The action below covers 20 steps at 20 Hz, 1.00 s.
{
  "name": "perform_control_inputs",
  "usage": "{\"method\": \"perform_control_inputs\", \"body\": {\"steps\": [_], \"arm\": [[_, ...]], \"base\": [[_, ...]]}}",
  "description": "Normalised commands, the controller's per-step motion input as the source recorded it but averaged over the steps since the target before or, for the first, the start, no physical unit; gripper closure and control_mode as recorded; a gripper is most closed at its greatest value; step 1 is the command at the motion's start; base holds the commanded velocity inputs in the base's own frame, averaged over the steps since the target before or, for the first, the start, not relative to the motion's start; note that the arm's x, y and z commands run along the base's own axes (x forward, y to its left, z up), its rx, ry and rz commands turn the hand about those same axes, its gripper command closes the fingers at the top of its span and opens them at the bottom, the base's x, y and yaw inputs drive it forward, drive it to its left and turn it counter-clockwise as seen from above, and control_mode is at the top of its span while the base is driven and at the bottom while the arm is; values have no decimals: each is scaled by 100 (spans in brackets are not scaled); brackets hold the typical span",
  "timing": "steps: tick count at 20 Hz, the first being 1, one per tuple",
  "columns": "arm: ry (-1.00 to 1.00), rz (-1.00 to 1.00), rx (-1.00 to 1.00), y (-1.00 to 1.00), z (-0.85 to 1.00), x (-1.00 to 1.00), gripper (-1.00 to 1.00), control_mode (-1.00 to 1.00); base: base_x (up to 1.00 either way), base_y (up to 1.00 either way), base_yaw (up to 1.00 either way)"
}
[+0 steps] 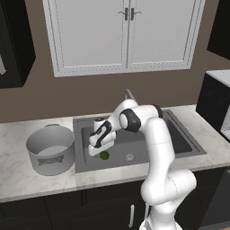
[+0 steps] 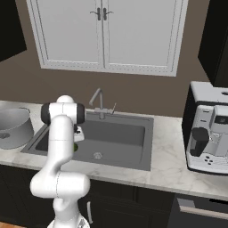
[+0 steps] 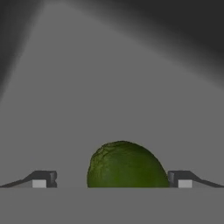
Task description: Dump the lime from the pot into the sink. Then turn on the water and wash the lime. Then turn off the water and put the lime back in the pot.
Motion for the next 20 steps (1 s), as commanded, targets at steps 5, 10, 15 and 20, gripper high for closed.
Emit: {"method": "perform_control_inputs", "body": {"steps": [5,10,15,20], "arm": [[0,7,-3,-11,-14,2,-100,-100],[0,4,-5,-23,-3,-1,-100,-100],[1,3,-4,-17,-6,-1,-100,-100],[7,3,-1,-3,-22,0,-100,-100]], "base": [[0,0,0],[0,0,0],[0,0,0],[0,0,0]]}}
